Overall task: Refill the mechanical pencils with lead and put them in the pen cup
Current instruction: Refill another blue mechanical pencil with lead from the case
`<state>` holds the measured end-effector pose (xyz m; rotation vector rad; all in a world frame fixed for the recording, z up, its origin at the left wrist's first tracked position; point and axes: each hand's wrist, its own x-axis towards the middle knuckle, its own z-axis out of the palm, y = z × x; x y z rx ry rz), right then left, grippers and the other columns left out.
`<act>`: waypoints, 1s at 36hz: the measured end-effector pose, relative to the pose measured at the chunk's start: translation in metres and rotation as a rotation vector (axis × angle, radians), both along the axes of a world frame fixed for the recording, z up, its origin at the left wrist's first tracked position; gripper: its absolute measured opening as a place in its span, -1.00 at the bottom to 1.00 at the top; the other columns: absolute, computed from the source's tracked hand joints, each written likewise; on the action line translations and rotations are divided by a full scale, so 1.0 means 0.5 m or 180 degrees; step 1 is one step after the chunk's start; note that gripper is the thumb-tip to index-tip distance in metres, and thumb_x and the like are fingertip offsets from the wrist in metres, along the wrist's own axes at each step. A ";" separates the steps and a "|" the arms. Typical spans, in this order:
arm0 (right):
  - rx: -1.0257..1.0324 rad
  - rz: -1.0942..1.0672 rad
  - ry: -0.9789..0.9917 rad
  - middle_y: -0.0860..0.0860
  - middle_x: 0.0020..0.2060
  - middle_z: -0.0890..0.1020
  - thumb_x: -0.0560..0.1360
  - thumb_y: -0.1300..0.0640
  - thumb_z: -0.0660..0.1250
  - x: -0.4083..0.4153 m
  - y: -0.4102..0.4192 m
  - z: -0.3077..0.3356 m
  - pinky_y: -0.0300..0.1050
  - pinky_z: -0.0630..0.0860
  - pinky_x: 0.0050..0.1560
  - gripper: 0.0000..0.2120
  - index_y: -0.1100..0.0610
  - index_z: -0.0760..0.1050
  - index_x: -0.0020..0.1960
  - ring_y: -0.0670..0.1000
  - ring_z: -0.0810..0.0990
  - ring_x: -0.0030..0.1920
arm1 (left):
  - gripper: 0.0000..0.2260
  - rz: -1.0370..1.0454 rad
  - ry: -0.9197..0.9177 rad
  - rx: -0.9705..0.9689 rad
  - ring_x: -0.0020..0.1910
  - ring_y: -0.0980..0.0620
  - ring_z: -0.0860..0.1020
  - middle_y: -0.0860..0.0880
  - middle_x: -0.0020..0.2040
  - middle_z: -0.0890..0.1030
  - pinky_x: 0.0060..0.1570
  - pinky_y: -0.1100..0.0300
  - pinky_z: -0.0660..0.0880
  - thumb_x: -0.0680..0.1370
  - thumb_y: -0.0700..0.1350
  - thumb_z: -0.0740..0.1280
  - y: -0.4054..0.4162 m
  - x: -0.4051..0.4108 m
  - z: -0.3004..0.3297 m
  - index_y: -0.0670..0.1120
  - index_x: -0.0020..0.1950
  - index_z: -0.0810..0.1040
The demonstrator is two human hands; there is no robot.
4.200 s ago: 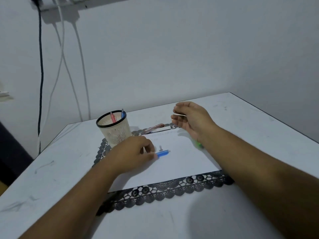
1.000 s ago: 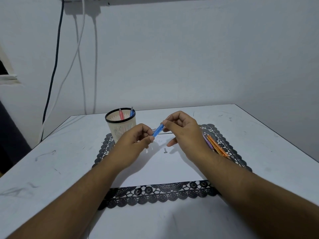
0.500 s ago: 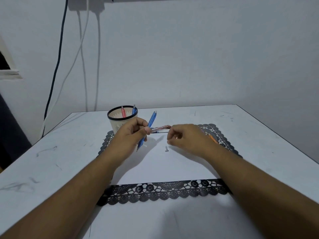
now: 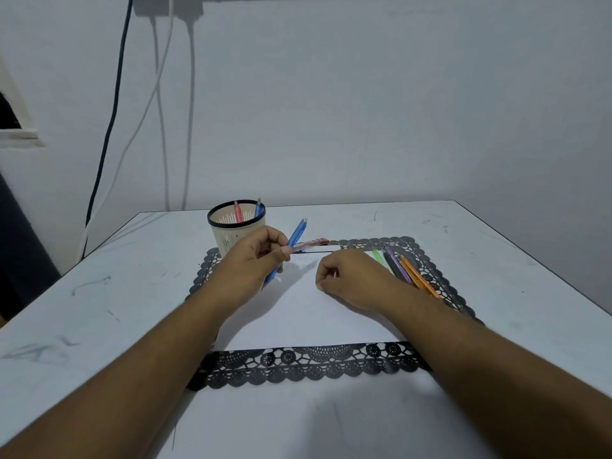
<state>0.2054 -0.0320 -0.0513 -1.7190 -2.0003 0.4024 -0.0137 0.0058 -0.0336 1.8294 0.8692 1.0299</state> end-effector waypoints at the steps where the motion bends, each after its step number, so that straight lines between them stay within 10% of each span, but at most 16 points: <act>1: -0.0001 0.0018 -0.0019 -0.16 -0.25 0.65 0.54 0.12 0.42 0.000 0.000 0.001 -0.24 0.39 -0.25 -0.91 0.00 0.66 -0.13 -0.18 0.55 -0.25 | -0.94 -0.0013 0.0001 -0.0002 -0.22 -0.04 0.50 -0.07 -0.21 0.59 -0.17 -0.01 0.39 0.65 -0.12 0.36 0.000 0.000 0.000 -0.06 -0.01 0.57; 8: 0.0023 0.0046 -0.0146 -0.14 -0.15 0.61 0.61 0.13 0.34 -0.006 -0.006 0.011 -0.13 0.49 -0.16 -0.86 -0.01 0.59 -0.11 -0.11 0.56 -0.14 | -0.97 -0.0063 0.0144 0.0045 -0.22 0.09 0.55 -0.03 -0.19 0.59 -0.17 0.11 0.46 0.65 -0.12 0.36 0.005 -0.001 -0.007 -0.06 0.02 0.58; 15: 0.0505 -0.0265 0.1502 -0.09 -0.20 0.69 0.62 0.25 0.28 0.003 -0.002 0.034 -0.36 0.44 -0.20 -0.82 0.03 0.59 -0.01 -0.11 0.59 -0.16 | -0.96 -0.0056 0.0204 0.0123 -0.30 0.15 0.50 0.00 -0.21 0.56 -0.30 0.38 0.42 0.64 -0.17 0.37 0.003 0.002 -0.007 -0.13 0.05 0.57; 27: 0.0273 -0.0263 0.3733 0.19 -0.08 0.75 0.57 0.33 0.42 -0.006 -0.013 0.063 -0.16 0.64 -0.17 -0.94 0.22 0.65 0.00 0.10 0.74 -0.09 | -0.96 -0.0042 0.0403 0.0325 -0.24 0.09 0.46 0.03 -0.21 0.54 -0.13 0.07 0.43 0.63 -0.16 0.38 0.009 0.001 -0.017 -0.03 0.01 0.59; 36: 0.0168 -0.0265 0.4011 0.19 -0.04 0.75 0.57 0.23 0.45 -0.028 -0.022 0.064 -0.11 0.66 -0.08 -0.93 0.24 0.67 0.00 0.06 0.74 -0.06 | -0.96 -0.0031 0.0359 0.0552 -0.25 0.14 0.45 0.04 -0.19 0.54 -0.18 0.14 0.41 0.65 -0.14 0.36 0.000 0.006 -0.015 -0.02 0.02 0.58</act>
